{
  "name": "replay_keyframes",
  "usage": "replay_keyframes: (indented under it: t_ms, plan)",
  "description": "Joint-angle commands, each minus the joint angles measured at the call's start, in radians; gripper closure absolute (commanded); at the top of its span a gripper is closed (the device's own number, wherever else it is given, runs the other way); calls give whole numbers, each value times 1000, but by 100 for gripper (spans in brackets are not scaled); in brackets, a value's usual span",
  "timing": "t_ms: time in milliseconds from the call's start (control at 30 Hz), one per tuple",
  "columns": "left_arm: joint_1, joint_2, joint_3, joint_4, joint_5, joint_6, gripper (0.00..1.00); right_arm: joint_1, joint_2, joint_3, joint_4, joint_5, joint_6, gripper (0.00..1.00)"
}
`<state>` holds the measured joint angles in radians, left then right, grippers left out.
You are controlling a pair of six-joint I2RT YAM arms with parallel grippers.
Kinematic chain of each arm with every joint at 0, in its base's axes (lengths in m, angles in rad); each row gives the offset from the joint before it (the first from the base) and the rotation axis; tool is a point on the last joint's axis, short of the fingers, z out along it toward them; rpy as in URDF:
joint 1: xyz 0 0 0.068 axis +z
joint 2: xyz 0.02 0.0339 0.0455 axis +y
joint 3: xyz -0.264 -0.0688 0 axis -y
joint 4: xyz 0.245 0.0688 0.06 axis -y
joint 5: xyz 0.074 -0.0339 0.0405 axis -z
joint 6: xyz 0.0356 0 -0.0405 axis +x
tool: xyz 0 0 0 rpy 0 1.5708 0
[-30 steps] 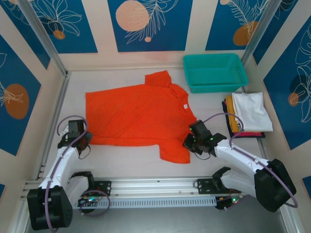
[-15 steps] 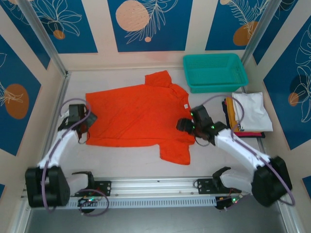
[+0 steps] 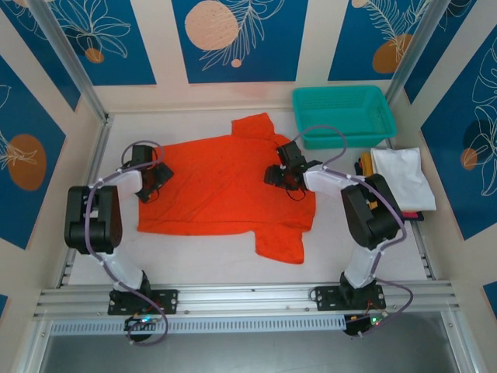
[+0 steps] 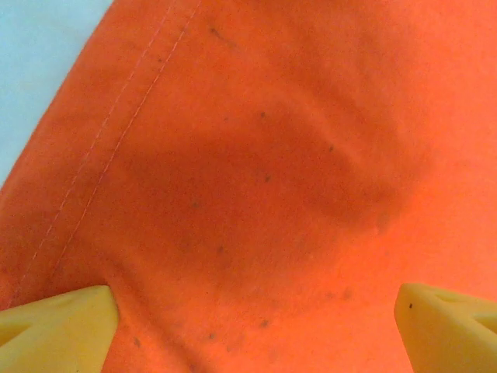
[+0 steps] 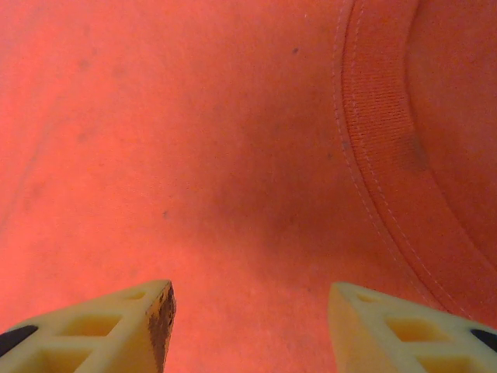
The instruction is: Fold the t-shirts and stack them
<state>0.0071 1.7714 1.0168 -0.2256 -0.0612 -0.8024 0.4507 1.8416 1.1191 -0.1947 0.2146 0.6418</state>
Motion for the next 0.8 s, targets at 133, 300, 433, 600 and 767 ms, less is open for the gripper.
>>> replay_keyframes:
  t_ms: [133, 300, 433, 600, 767]
  plan:
    - [46, 132, 95, -43, -13, 28, 7, -24, 104, 83, 6, -73, 7, 45]
    - [62, 192, 164, -59, -2, 28, 7, -38, 189, 178, -30, -82, 12, 44]
    - [68, 218, 220, -71, 10, 28, 5, -44, 236, 241, -35, -106, 18, 39]
    - [67, 210, 274, -73, 40, 26, 0, -44, 235, 285, -24, -134, -4, 32]
    - [66, 46, 176, -6, 31, 39, 0, -19, 96, 201, 54, -135, -70, 27]
